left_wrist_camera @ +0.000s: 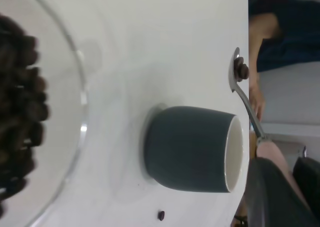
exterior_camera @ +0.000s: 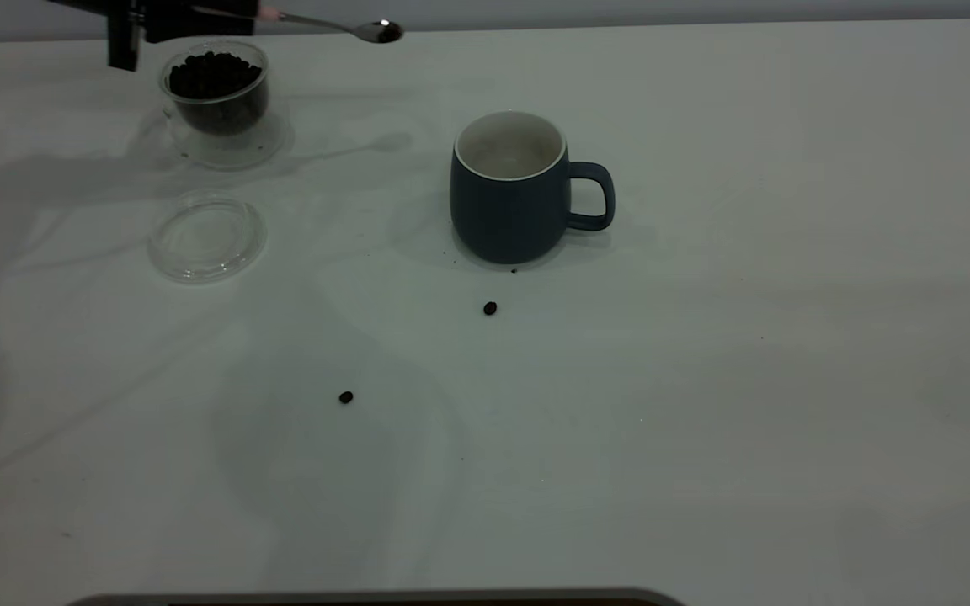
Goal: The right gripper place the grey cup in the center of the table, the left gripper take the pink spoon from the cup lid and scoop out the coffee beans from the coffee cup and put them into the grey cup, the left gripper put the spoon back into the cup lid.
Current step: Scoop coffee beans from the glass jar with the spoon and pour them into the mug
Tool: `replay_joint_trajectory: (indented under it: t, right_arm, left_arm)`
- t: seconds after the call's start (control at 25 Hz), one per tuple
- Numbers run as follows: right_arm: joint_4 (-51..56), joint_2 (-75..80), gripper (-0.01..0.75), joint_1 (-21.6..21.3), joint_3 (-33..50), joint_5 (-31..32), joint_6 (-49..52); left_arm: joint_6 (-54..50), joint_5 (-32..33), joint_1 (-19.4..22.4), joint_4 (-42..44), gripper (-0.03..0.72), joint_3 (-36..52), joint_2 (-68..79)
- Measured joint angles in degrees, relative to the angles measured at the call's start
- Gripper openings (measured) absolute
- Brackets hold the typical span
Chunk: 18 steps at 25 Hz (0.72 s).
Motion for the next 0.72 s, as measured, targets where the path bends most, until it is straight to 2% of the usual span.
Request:
replay_joint_trajectory:
  t: [0.72]
  right_arm:
    - [0.0, 0.0, 0.59, 0.0, 0.0, 0.0, -0.01]
  left_arm:
    - [-1.02, 0.11, -5.69, 0.0, 0.117, 0.0, 0.0]
